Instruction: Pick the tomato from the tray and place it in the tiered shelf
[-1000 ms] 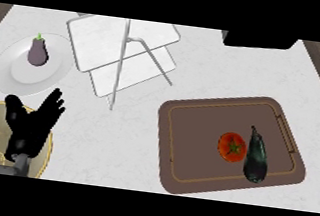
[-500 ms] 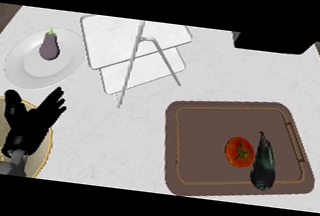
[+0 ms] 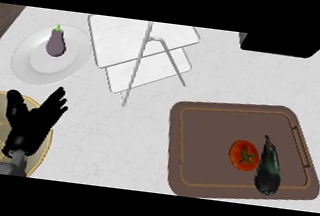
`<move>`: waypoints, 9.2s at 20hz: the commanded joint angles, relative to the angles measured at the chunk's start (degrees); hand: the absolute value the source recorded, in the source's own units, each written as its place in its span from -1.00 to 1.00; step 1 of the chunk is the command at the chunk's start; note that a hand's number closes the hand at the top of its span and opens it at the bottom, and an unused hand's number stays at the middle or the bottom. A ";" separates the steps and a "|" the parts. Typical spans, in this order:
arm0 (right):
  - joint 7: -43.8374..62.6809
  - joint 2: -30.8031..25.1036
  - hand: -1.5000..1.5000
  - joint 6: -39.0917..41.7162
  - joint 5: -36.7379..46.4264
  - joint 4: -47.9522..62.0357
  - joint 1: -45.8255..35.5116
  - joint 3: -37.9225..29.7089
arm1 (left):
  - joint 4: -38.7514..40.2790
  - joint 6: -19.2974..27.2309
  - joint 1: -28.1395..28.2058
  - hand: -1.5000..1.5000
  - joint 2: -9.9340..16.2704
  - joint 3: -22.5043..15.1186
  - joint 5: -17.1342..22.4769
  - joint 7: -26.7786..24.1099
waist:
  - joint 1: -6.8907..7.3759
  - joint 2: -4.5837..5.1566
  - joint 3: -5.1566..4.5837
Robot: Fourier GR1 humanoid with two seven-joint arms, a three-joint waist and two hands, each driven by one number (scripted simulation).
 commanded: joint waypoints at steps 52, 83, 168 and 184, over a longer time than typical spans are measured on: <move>40.58 16.77 -1.00 3.83 43.90 37.60 -43.23 4.61 | 0.15 -6.15 -0.05 0.00 -7.04 8.44 -7.98 2.82 | -0.56 -0.30 0.18; 17.72 19.58 1.00 22.30 29.72 46.65 -60.92 45.27 | 1.35 -9.01 -4.34 0.00 -9.31 7.58 -11.36 3.42 | 5.09 0.33 0.25; 0.01 17.25 -1.00 11.85 4.89 108.42 -139.97 -18.00 | 0.28 -11.22 -0.57 0.00 -8.56 12.11 -11.26 1.98 | 1.86 0.38 0.11; 2.00 4.13 -1.00 -0.33 -0.02 108.17 -137.57 -27.29 | 2.05 -8.44 -3.47 0.00 -10.93 11.30 -12.57 4.20 | 0.81 0.28 0.16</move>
